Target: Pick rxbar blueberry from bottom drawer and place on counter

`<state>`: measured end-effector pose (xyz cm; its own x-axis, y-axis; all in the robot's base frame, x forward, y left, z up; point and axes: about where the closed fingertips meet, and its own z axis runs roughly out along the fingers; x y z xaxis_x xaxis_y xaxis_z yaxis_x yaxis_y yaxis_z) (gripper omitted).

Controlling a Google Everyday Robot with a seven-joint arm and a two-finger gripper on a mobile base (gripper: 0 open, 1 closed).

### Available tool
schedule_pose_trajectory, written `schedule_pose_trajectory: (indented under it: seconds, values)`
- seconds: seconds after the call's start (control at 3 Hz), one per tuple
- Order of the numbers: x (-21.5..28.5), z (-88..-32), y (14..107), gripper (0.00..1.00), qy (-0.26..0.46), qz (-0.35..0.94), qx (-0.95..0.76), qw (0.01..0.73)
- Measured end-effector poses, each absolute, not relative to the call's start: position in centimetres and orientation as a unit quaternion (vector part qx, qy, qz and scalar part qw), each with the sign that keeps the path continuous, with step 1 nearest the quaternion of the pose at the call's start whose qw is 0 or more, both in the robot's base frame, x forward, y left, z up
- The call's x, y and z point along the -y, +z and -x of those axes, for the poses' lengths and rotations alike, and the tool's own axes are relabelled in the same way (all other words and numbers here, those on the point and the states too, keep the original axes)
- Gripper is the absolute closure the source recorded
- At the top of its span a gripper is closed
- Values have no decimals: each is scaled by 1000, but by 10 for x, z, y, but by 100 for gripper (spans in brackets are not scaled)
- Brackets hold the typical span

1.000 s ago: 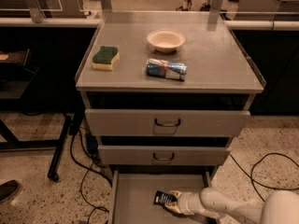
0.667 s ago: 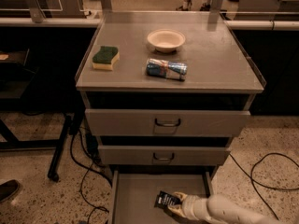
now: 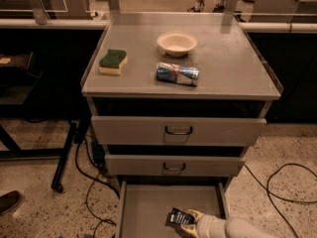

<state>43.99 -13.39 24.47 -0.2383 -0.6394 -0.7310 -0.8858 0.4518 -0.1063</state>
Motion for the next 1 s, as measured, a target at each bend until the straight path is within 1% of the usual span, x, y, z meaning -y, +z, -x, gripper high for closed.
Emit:
schedule_pose_trajectory:
  seconds: [0.33, 0.67, 1.0]
  values:
    - [147, -443, 264, 100, 156, 482, -779, 369]
    - [170, -446, 307, 100, 126, 465, -791, 377]
    - [199, -455, 369, 100, 81, 454, -800, 384]
